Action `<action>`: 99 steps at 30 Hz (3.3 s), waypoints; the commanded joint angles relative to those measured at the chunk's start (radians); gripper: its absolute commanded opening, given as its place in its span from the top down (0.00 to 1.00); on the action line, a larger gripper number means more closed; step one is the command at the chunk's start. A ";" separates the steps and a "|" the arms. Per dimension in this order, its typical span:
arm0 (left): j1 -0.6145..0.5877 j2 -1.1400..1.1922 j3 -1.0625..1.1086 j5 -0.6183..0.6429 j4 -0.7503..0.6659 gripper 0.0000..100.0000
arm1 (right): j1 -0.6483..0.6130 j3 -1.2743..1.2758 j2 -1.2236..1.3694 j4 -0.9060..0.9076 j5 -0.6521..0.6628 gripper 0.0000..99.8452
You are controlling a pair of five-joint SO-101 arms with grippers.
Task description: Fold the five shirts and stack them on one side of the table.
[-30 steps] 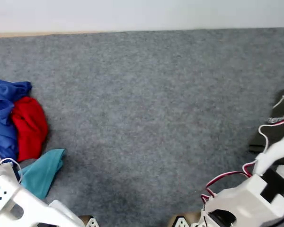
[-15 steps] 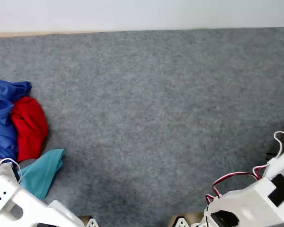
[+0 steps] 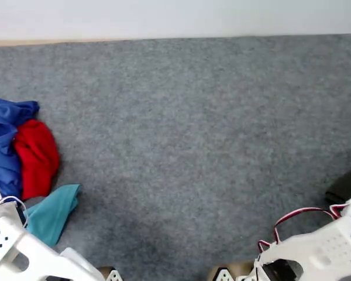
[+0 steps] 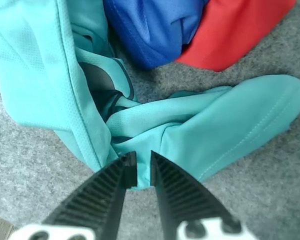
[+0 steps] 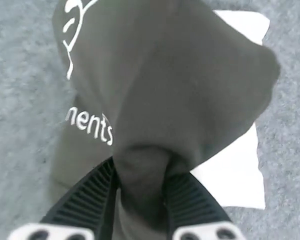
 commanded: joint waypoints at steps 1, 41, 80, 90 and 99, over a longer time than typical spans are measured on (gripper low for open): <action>0.000 -0.020 -0.012 -0.006 0.011 0.95 | 0.025 -0.064 0.010 -0.067 0.051 0.99; -0.002 -0.020 -0.005 -0.006 0.046 0.95 | 0.130 -0.064 0.044 -0.271 0.218 0.77; 0.104 -0.011 -0.367 -0.232 0.226 0.82 | -0.292 0.755 -1.010 0.472 0.163 0.77; -0.106 -0.002 -0.194 -0.496 -0.078 0.77 | -0.292 0.789 -1.075 0.473 0.163 0.77; -0.219 0.322 -0.263 -0.546 -0.219 0.77 | -0.292 0.839 -1.084 0.475 0.160 0.77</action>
